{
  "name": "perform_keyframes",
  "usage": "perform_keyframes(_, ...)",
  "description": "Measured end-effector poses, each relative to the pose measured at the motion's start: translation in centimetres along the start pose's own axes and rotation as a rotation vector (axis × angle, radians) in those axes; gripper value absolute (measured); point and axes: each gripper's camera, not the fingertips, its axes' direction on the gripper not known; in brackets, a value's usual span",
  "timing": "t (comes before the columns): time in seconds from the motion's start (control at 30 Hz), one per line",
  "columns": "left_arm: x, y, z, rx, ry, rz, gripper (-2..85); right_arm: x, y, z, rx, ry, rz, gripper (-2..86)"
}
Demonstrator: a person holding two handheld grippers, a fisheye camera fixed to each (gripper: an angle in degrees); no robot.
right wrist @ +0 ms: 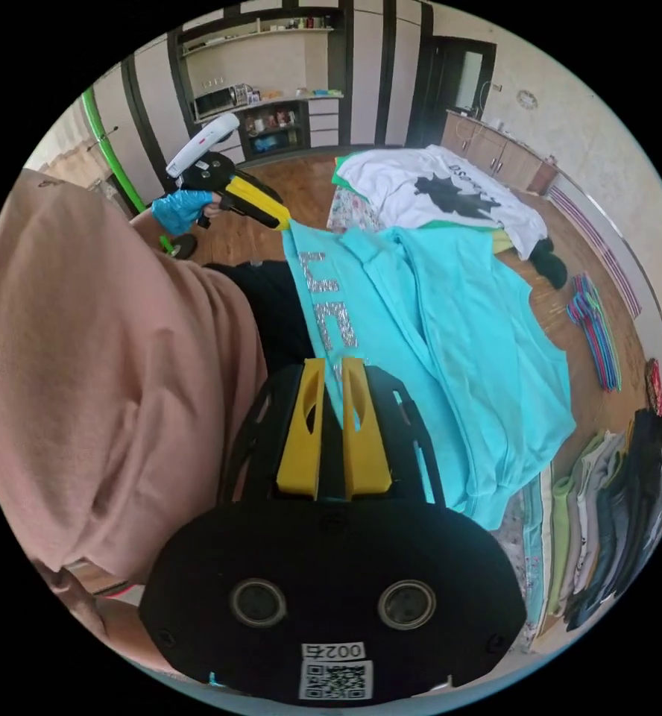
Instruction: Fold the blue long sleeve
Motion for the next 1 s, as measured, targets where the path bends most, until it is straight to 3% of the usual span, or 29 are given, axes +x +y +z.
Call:
perform_keyframes(0.2, 1.0, -2.6, -3.9, 0.000, -0.070, 0.053, -1.0, -2.9, -6.6, 1.9, 0.174, 0.019, -0.135, 11.8)
perform_keyframes(0.5, 1.6, -5.5, -7.4, 0.006, -0.116, 0.035, -1.0, -5.1, -13.2, 7.6, 0.168, 0.149, -0.127, 16.5)
perform_keyframes(0.7, 1.3, -6.2, -8.8, 0.028, -0.095, 0.013, -1.0, -4.4, -13.7, 9.2, 0.147, 0.298, -0.037, 8.6)
perform_keyframes(0.8, 1.0, -6.2, -9.1, 0.047, -0.071, -0.001, -0.9, -3.6, -14.3, 8.8, 0.192, 0.294, 0.009, 2.9)
perform_keyframes(1.0, -0.2, -4.9, -10.0, 0.081, -0.002, 0.007, 0.5, -0.8, -15.6, 8.9, 0.232, 0.191, 0.110, -0.3)
